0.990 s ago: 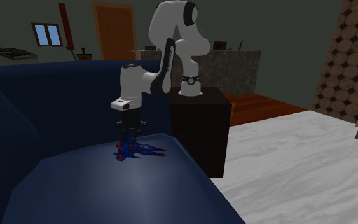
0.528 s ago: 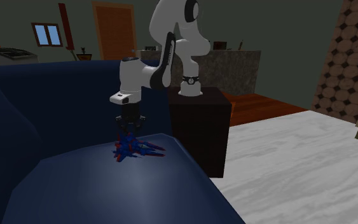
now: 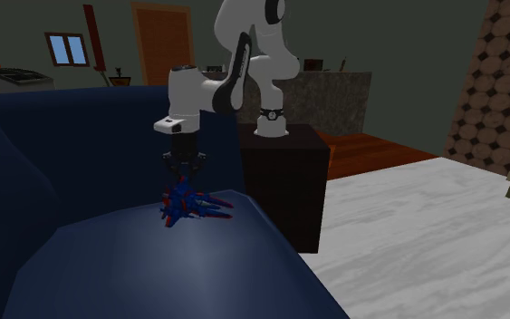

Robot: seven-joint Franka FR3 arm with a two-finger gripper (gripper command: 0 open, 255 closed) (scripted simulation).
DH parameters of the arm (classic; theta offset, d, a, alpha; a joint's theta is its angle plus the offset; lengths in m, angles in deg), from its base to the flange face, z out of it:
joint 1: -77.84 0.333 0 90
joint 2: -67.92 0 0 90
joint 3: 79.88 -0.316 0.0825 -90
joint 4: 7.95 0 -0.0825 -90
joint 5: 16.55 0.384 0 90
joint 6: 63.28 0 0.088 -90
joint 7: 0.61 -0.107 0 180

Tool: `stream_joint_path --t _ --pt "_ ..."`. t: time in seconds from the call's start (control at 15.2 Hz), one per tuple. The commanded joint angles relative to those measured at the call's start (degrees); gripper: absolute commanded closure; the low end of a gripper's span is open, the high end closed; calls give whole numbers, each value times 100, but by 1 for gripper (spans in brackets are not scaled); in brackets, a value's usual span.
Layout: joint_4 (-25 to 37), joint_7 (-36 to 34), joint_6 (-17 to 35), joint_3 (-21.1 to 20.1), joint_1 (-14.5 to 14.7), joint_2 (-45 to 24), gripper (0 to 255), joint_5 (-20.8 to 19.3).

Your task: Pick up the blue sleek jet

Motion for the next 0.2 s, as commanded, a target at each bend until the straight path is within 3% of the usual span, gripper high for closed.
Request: stream_joint_path --t 0.0,0.13 --pt "-50 -14 -88 39 30 139 255 -33" --pt "-53 -15 -95 42 32 149 255 -35"
